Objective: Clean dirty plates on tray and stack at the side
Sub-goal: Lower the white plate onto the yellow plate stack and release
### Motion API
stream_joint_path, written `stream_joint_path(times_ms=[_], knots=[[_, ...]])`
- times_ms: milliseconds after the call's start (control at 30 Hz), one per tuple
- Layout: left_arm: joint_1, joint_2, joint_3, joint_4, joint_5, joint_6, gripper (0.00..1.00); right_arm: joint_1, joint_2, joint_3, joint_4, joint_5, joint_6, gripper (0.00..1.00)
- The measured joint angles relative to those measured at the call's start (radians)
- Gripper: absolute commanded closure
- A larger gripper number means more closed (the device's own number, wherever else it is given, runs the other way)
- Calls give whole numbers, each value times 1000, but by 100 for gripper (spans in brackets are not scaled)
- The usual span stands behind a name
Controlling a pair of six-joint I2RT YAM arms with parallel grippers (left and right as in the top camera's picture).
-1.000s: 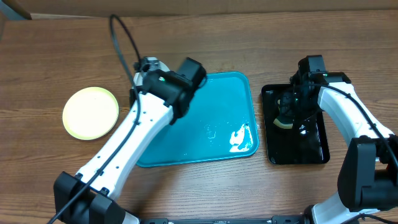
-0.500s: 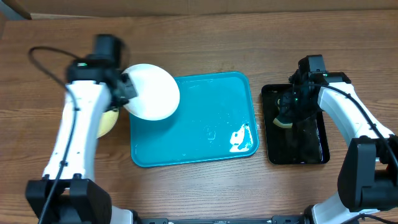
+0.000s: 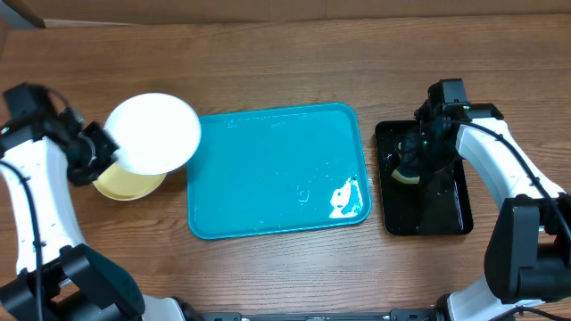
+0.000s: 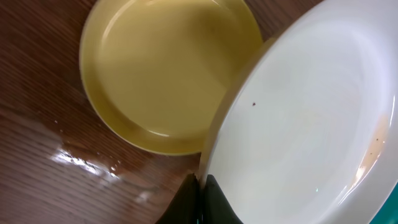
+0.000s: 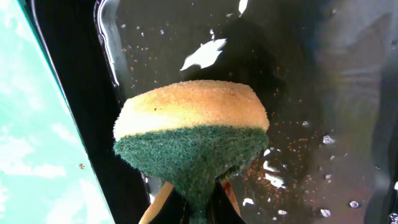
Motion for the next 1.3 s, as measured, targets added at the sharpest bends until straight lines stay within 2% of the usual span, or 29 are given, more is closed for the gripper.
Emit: stream_joint_path(times_ms=[233, 567, 600, 733, 800, 1100, 1300], knots=[[138, 0, -124, 164, -11, -9, 96, 0, 0, 0, 0, 0, 0, 96], [160, 0, -199, 288, -47, -19, 96, 0, 0, 0, -3, 0, 0, 96], [160, 0, -199, 290, -48, -19, 91, 0, 0, 0, -5, 0, 0, 96], [160, 0, -199, 293, -55, -24, 56, 0, 0, 0, -7, 0, 0, 96], [160, 0, -200, 291, -58, -24, 50, 0, 0, 0, -7, 0, 0, 96], [138, 0, -200, 242, 17, -27, 48, 0, 0, 0, 13, 0, 0, 96], [-4, -33, -200, 180, 119, 6, 48, 3, 0, 0, 34, 0, -16, 96]])
